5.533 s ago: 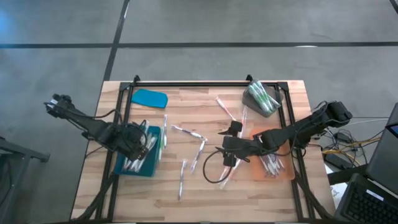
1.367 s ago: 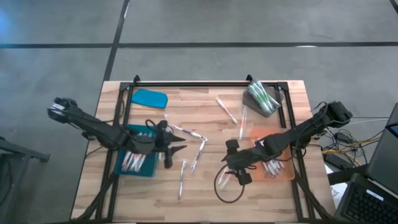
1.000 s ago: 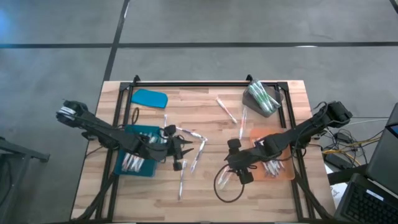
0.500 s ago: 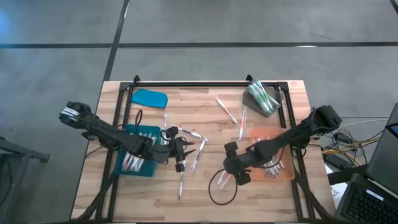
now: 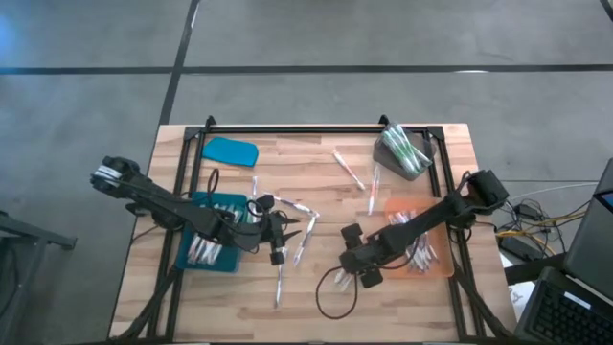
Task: Pick & Place Toothbrushes
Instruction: Put the orange toothbrush into the blue bin
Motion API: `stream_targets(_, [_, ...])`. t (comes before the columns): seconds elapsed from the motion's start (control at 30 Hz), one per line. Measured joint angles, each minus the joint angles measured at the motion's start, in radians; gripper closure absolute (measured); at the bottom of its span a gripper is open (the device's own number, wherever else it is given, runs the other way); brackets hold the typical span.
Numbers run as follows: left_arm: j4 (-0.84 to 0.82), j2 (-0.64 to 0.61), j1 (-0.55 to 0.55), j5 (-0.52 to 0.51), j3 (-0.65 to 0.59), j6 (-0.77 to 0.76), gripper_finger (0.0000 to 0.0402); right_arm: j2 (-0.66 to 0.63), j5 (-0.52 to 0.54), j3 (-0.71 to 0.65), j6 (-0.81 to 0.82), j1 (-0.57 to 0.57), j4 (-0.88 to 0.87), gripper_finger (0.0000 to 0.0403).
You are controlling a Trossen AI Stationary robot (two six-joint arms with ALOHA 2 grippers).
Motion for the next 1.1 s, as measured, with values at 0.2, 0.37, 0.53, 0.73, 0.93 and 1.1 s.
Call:
stream_targets(0.2, [0.002, 0.0, 0.0, 0.0, 0.0, 0.0, 0.0278, 0.024, -0.002, 0.017, -0.02, 0.0, -0.002, 0.0255])
stream_targets(0.37, [0.002, 0.0, 0.0, 0.0, 0.0, 0.0, 0.0278, 0.021, -0.006, 0.025, -0.048, 0.001, -0.001, 0.0301])
stream_targets(0.53, [0.002, 0.0, 0.0, 0.0, 0.0, 0.0, 0.0278, 0.023, -0.005, 0.03, -0.079, 0.0, 0.003, 0.0353])
stream_targets(0.73, [0.002, 0.0, 0.0, 0.0, 0.0, -0.001, 0.0278, 0.023, 0.002, 0.03, -0.133, 0.0, 0.004, 0.0372])
stream_targets(0.93, [0.002, 0.0, 0.0, 0.0, 0.0, -0.001, 0.0278, 0.02, 0.144, 0.03, -0.169, -0.002, 0.0, 0.0372])
stream_targets(1.1, [-0.002, 0.0, 0.0, 0.0, 0.0, -0.005, 0.0278, -0.013, 0.224, 0.038, -0.066, -0.002, 0.018, 0.0372])
